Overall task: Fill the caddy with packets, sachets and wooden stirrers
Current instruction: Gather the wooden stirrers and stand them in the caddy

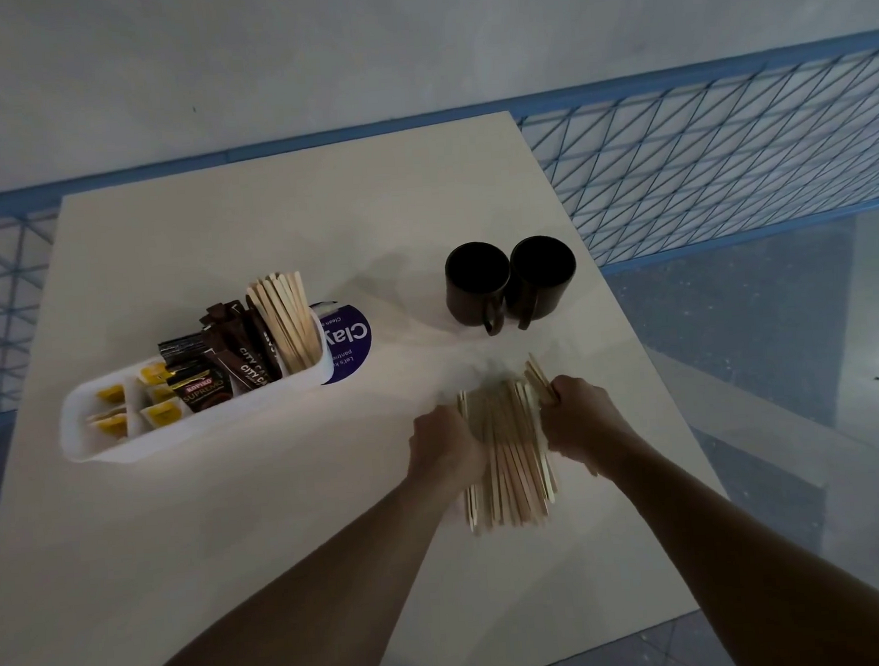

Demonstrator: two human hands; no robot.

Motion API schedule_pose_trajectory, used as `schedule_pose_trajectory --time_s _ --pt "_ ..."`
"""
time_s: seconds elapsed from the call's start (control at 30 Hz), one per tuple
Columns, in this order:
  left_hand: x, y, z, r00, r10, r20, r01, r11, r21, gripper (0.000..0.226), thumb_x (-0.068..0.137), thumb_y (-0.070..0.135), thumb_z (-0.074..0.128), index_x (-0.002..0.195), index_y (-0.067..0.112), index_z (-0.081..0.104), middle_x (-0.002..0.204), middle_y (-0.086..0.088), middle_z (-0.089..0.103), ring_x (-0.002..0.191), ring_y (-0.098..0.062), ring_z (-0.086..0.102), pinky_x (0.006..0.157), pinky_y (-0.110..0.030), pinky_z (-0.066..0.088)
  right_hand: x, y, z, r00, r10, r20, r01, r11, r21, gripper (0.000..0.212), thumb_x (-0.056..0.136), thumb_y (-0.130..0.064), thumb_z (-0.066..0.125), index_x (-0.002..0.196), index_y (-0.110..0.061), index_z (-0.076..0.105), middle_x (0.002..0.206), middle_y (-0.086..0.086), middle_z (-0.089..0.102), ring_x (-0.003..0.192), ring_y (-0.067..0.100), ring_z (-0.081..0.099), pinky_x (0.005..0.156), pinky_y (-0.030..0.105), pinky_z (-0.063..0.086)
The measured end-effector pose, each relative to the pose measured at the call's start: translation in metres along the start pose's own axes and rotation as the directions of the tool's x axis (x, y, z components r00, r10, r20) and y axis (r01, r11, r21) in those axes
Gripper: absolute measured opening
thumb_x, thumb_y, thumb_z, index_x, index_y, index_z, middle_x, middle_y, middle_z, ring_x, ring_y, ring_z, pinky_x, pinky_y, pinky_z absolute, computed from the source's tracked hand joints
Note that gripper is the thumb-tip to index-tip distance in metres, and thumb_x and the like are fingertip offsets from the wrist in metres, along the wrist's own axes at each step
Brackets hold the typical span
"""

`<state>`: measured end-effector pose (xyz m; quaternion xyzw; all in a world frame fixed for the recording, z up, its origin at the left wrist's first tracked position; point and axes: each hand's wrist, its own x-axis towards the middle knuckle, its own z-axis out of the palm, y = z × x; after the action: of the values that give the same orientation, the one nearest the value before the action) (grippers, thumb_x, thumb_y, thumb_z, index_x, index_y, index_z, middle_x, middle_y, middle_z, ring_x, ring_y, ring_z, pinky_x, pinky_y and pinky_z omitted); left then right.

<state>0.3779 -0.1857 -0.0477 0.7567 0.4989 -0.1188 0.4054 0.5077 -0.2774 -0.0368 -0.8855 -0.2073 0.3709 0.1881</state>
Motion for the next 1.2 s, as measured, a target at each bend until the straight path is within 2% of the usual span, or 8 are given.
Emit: schedule_pose_trajectory --time_s 0.2,0.33,0.5,0.57,0.67,0.87,1.0,1.2 --pt "0.005 -0.006 -0.025 0.999 -0.029 0.031 0.032 0.993 -0.112 0.017 0.087 0.009 0.065 0.103 0.006 0.068 0.096 -0.009 0.068 0.083 -0.024 0.067 0.057 -0.028 0.051 -0.005 -0.015 0.002 0.996 -0.069 0.064 0.077 0.988 -0.133 0.011 0.098 -0.011 0.044 0.096 -0.012 0.056 0.087 0.006 0.061 0.07 0.016 0.055 0.057 0.026 0.043" --pt "0.005 -0.011 -0.049 0.994 -0.03 0.105 0.057 0.963 -0.262 0.014 0.085 0.008 0.07 0.099 0.008 0.071 0.093 -0.007 0.071 0.083 -0.021 0.069 0.075 -0.037 0.061 -0.008 -0.035 0.007 0.98 -0.157 0.124 0.176 0.972 -0.158 0.019 0.102 -0.022 0.043 0.099 -0.013 0.058 0.085 0.005 0.062 0.07 0.015 0.058 0.058 0.025 0.043" --pt "0.005 -0.012 -0.081 0.996 -0.018 0.084 0.05 0.915 -0.401 0.013 0.089 0.008 0.067 0.101 0.007 0.069 0.092 -0.007 0.072 0.084 -0.02 0.07 0.073 -0.031 0.06 -0.006 -0.075 0.019 0.966 -0.192 0.172 0.196 0.981 -0.008 0.029 0.106 -0.029 0.041 0.111 -0.009 0.062 0.098 0.007 0.063 0.079 0.016 0.06 0.068 0.028 0.045" --pt "0.006 -0.015 -0.096 0.998 -0.013 0.056 0.036 0.893 -0.449 0.011 0.09 0.006 0.065 0.1 0.007 0.069 0.092 -0.008 0.072 0.085 -0.02 0.071 0.076 -0.034 0.06 -0.004 -0.092 0.026 0.952 -0.251 0.174 0.253 0.967 0.012 0.027 0.107 -0.025 0.039 0.104 -0.014 0.064 0.095 0.001 0.06 0.081 0.013 0.06 0.069 0.025 0.044" --pt "0.008 -0.02 -0.124 1.0 -0.005 -0.029 -0.011 0.866 -0.501 0.011 0.089 0.003 0.065 0.098 0.007 0.07 0.093 -0.01 0.072 0.087 -0.023 0.071 0.078 -0.04 0.061 -0.001 -0.119 0.036 0.948 -0.283 0.148 0.258 0.951 0.169 0.03 0.107 -0.022 0.037 0.087 -0.021 0.061 0.079 -0.007 0.049 0.066 0.005 0.046 0.059 0.021 0.035" --pt "0.017 -0.036 -0.179 0.965 -0.032 -0.26 -0.121 0.826 -0.551 0.014 0.081 0.011 0.076 0.076 0.021 0.069 0.088 -0.009 0.072 0.083 -0.027 0.072 0.073 -0.046 0.062 0.002 -0.17 0.051 0.934 -0.345 0.091 0.295 0.891 0.345 0.026 0.099 -0.008 0.039 0.088 -0.019 0.06 0.074 0.001 0.054 0.061 0.015 0.047 0.053 0.029 0.035" --pt "0.022 -0.051 -0.207 0.894 -0.027 -0.446 -0.238 0.816 -0.526 0.004 0.084 0.017 0.075 0.086 0.019 0.073 0.088 -0.003 0.075 0.08 -0.022 0.073 0.072 -0.044 0.062 -0.002 -0.207 0.058 0.916 -0.399 0.041 0.332 0.812 0.48 0.02 0.104 -0.012 0.042 0.095 -0.009 0.061 0.075 0.002 0.059 0.066 0.012 0.055 0.06 0.025 0.046" --pt "0.031 -0.066 -0.218 0.794 -0.014 -0.607 -0.322 0.838 -0.441 0.016 0.085 0.022 0.074 0.098 0.014 0.077 0.086 -0.001 0.076 0.08 -0.018 0.073 0.078 -0.041 0.061 0.006 -0.246 0.076 0.906 -0.411 -0.1 0.367 0.646 0.669 0.024 0.103 -0.014 0.049 0.089 -0.009 0.068 0.074 0.004 0.064 0.069 0.014 0.06 0.072 0.028 0.053"
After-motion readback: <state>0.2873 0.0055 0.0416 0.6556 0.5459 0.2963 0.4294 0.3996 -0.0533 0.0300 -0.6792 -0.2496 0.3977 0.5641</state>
